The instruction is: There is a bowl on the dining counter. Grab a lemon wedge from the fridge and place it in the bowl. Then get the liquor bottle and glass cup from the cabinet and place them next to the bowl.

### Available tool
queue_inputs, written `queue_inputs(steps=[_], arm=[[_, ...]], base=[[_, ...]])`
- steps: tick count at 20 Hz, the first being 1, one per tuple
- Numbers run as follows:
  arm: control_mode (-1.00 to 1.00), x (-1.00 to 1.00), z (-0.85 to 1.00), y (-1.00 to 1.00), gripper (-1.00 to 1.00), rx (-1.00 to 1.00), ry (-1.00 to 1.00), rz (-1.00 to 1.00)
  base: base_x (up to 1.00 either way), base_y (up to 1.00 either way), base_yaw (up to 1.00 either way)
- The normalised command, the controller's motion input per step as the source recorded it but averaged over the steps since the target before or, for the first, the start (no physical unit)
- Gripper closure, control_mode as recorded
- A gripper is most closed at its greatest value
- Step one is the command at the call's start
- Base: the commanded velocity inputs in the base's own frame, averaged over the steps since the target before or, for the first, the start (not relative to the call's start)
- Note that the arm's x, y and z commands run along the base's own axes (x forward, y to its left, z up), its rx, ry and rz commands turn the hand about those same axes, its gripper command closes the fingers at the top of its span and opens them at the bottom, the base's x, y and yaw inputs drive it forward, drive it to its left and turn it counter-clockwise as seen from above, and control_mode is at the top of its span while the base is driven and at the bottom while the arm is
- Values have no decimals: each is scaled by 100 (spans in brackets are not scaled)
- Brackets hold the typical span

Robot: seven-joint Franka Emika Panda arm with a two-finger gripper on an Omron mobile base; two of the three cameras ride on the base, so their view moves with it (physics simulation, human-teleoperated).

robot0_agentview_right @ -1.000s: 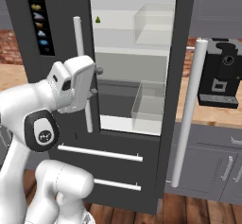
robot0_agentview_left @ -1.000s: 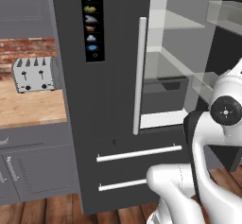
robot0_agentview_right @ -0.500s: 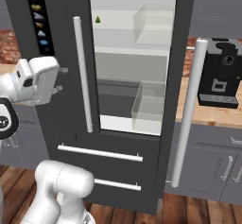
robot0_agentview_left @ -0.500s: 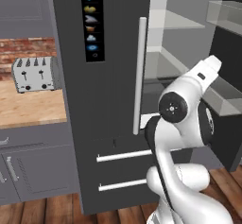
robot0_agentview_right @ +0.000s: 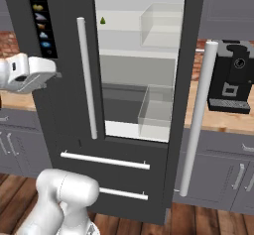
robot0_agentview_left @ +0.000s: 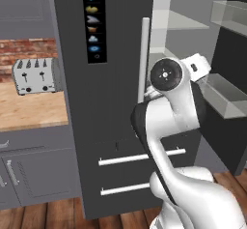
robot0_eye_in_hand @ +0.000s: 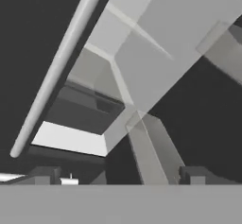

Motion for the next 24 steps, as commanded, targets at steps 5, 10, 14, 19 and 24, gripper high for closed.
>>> queue_inputs(steps=[5, 10, 14, 19, 24], arm=[[-100, 51, 1, 7, -100, 44, -2, 0], [-100, 52, 0, 13, -100, 19, 0, 0], [-100, 51, 0, 2, -100, 4, 2, 0], [-100, 47, -4, 0, -100, 0, 0, 1], [-100, 52, -1, 0, -100, 2, 2, 3]], base=[[0, 0, 0], [0, 0, 0], [0, 0, 0], [0, 0, 0], [0, 0, 0]])
